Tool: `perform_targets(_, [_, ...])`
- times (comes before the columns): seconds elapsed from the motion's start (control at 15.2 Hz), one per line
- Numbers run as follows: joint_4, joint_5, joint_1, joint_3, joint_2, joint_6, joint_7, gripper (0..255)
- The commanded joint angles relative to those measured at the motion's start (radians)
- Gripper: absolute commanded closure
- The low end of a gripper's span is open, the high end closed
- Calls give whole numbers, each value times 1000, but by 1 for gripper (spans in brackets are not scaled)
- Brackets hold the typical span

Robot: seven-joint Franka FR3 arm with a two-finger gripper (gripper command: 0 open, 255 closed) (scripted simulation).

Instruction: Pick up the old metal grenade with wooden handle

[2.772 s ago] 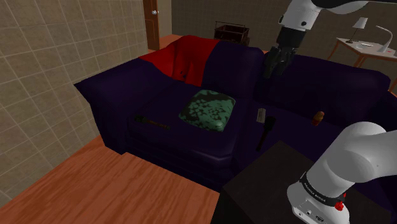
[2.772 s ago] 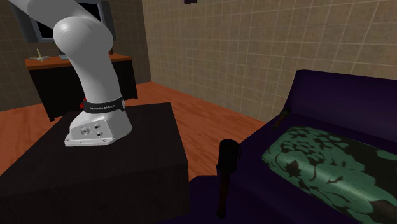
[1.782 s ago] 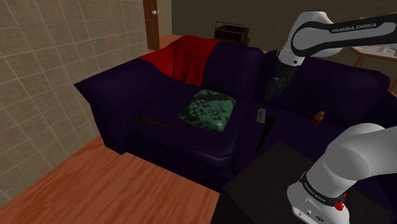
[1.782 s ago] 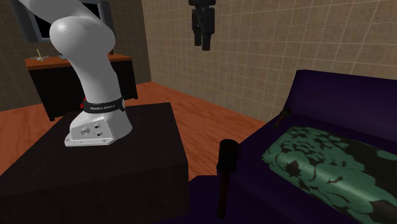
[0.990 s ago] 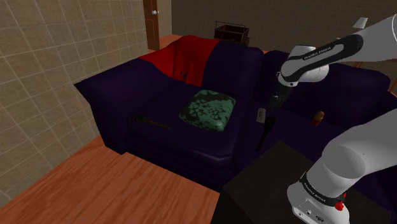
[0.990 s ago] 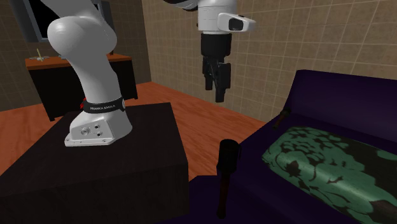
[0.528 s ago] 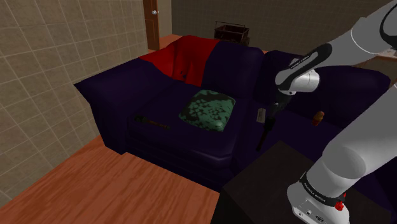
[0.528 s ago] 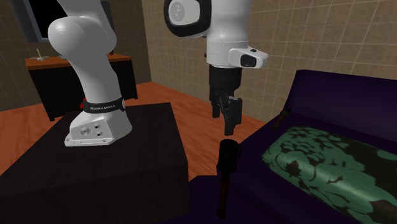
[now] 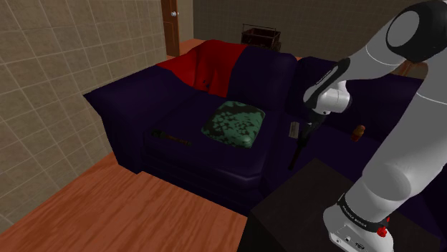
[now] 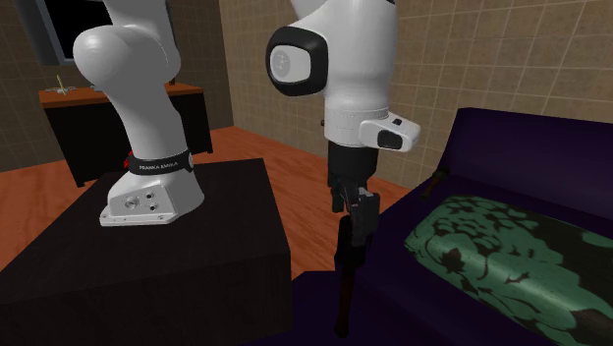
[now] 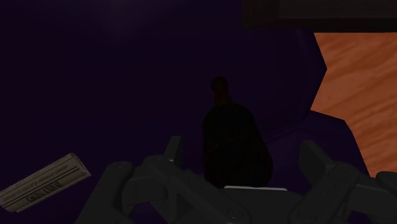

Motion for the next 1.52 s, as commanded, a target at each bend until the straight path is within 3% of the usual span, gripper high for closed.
perform_targets(0.0, [6,46,-10,15,36,24,-36,0])
perform_targets(0.07, [8,81,-18,30,62,42,-62,0])
perform_targets(0.2, [8,80,-20,31,62,42,-61,0])
perform_targets(0.26, [8,81,-20,32,63,43,-62,255])
perform_targets(0.86, [8,80,-20,31,62,42,-61,255])
perform_targets(1.45, [4,-105,13,-33,-86,-73,75,255])
